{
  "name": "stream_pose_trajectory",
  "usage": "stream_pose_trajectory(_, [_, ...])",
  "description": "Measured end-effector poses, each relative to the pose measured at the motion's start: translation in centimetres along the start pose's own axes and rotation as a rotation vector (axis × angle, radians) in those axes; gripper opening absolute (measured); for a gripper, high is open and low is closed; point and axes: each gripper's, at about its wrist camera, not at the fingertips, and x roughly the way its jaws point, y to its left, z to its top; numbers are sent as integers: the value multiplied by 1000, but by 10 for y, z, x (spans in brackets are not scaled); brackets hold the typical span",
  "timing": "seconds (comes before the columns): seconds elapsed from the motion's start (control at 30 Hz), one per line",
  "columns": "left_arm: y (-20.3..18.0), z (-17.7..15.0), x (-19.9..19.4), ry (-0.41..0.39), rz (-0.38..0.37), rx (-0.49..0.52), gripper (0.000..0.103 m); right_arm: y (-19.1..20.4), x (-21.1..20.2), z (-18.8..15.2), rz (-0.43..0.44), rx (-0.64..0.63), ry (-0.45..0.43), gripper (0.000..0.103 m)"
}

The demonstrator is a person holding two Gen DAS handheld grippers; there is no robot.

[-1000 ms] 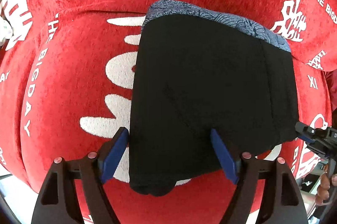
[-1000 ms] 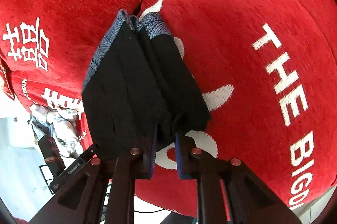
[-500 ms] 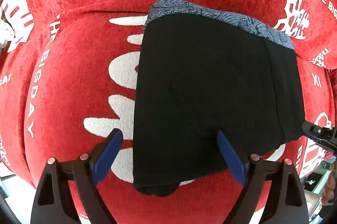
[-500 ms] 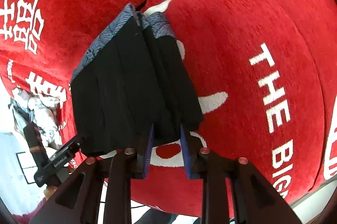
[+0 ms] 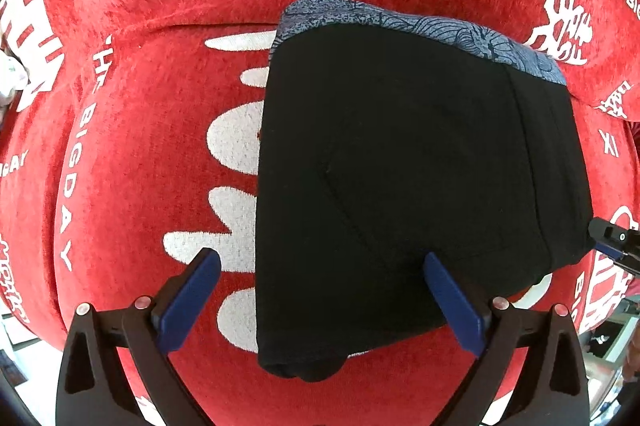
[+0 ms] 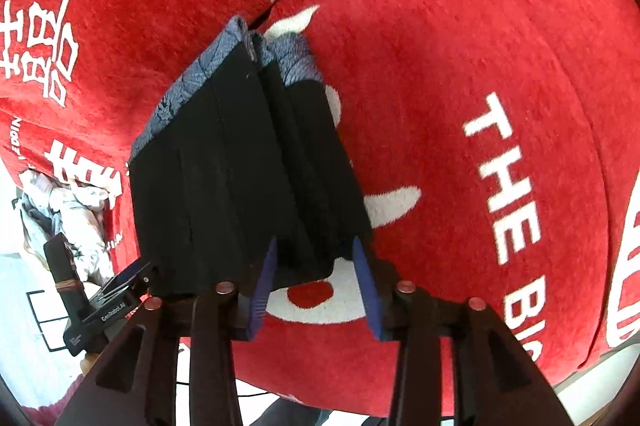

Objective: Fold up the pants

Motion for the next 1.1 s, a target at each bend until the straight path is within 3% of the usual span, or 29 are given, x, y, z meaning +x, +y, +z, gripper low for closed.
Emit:
stream_pose_trajectory(0.13, [-1, 4, 2, 6, -4, -3, 102, -6, -4, 4, -12, 12, -14, 62])
stream_pose_trajectory(0.33, [1, 13, 4, 14, -28, 10, 102, -9, 0, 5, -2, 10, 8, 69])
stream_pose_trajectory(0.53, [18, 33, 2, 5, -57, -13, 102, -6, 6, 15, 4, -28, 40, 70])
stream_pose_trajectory(0.77, [38, 56, 14, 62, -182, -28, 102, -3, 8, 36, 96, -70, 43, 77])
stream_pose_trajectory(1.1, [19, 67, 34, 84, -264, -21, 102, -3, 46, 60, 180, -95, 136, 77])
